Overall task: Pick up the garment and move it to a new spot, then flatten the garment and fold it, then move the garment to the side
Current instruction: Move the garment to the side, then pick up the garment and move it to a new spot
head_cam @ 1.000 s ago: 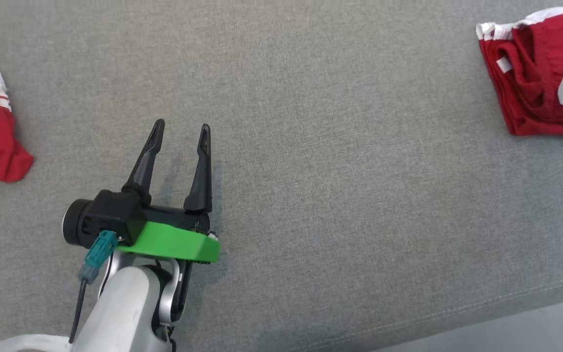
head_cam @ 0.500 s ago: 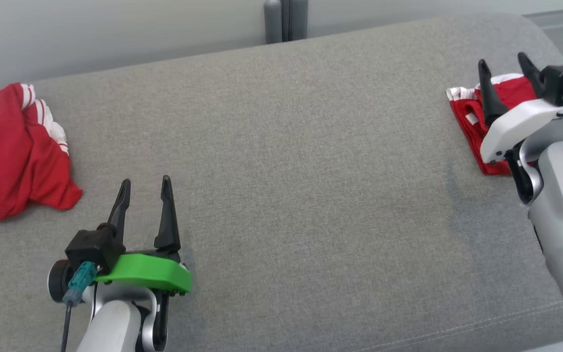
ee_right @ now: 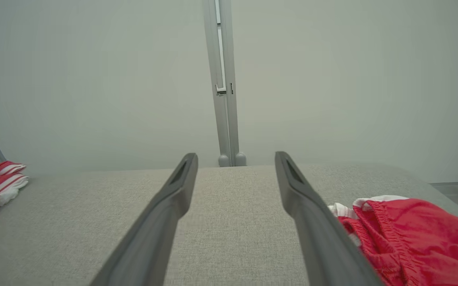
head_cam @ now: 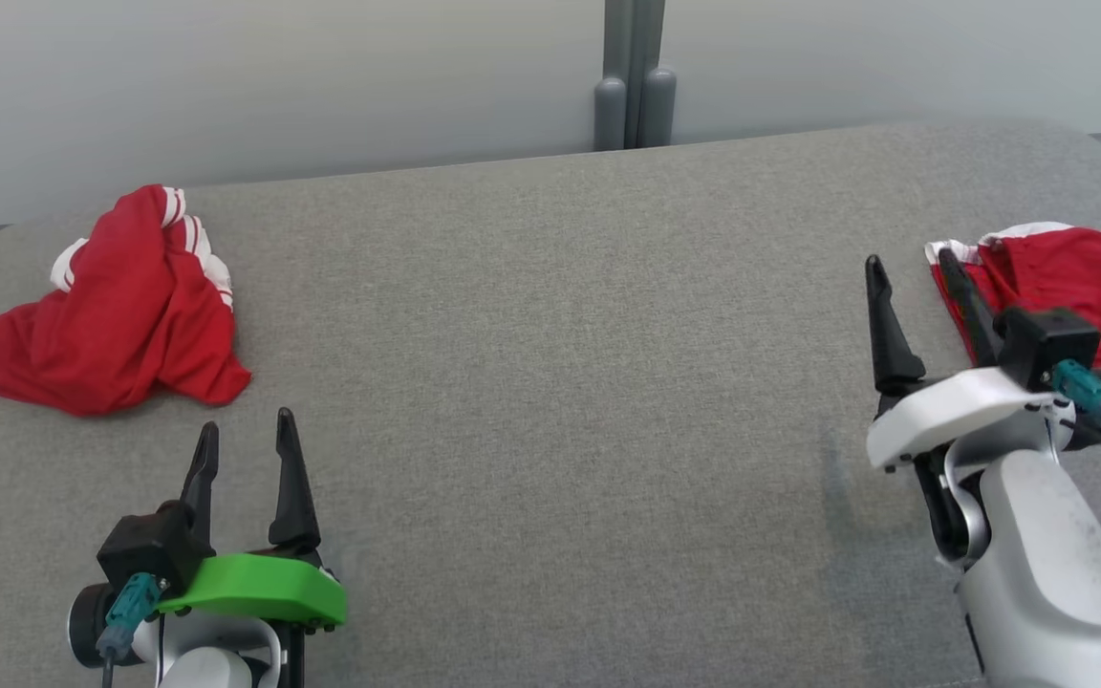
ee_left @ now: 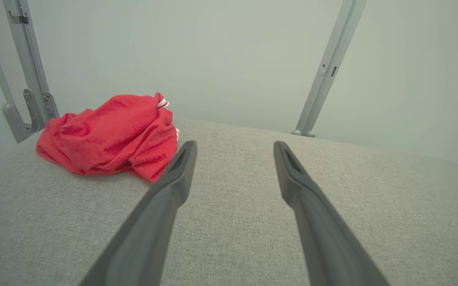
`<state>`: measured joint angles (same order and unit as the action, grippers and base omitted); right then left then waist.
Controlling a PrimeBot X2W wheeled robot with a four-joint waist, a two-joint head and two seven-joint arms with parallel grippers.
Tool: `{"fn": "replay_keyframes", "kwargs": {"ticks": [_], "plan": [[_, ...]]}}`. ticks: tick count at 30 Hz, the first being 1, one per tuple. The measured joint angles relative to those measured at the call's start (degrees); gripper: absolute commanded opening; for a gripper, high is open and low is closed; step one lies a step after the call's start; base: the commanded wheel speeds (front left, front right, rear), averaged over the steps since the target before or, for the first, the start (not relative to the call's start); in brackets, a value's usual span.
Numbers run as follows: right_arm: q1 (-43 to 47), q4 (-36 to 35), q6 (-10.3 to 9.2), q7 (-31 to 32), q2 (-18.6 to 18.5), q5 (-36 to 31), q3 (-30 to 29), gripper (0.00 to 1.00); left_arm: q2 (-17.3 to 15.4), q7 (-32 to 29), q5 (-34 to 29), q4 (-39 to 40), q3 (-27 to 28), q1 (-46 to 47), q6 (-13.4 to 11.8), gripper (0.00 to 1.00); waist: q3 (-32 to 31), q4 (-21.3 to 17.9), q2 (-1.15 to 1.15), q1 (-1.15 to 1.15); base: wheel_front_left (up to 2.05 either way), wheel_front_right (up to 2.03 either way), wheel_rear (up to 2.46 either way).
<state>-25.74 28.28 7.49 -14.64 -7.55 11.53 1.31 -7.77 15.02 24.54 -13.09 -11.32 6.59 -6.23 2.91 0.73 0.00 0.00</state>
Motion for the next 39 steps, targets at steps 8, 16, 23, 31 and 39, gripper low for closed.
{"fn": "replay_keyframes", "kwargs": {"ticks": [8, 16, 23, 31, 39], "plan": [[12.4, -13.5, 0.0, 2.0, 4.4, -3.6, -3.0, 1.0, 1.4, 0.0, -1.7, 1.4, 1.8, -2.5, 1.0, 1.0, -0.4, 2.1, 0.0, 0.0, 0.0, 0.0, 0.0], [18.8, -20.6, 0.0, 2.6, 4.7, -2.9, -1.5, 1.0, 2.3, 0.0, -3.0, 0.9, 1.6, -3.4, 2.2, 1.0, -0.5, 2.7, 0.0, 0.0, 0.0, 0.0, 0.0], [22.7, -22.3, 0.0, 1.9, 4.7, -1.5, -0.5, 1.0, 2.9, 0.0, -4.0, 0.4, 1.4, -4.8, 2.5, 1.0, -1.1, 2.3, 0.0, 0.0, 0.0, 0.0, 0.0], [24.3, -21.7, 0.0, 1.9, 4.7, -1.0, 0.2, 1.0, 3.2, 0.0, -4.5, 0.4, 2.0, -5.6, 2.6, 1.0, -2.2, 2.4, 0.0, 0.0, 0.0, 0.0, 0.0], [24.5, -21.5, 0.0, 2.0, 4.7, -0.7, -0.2, 1.0, 3.3, 0.0, -5.0, 0.6, 2.2, -6.1, 2.8, 1.0, -3.0, 2.6, 0.0, 0.0, 0.0, 0.0, 0.0]]}}
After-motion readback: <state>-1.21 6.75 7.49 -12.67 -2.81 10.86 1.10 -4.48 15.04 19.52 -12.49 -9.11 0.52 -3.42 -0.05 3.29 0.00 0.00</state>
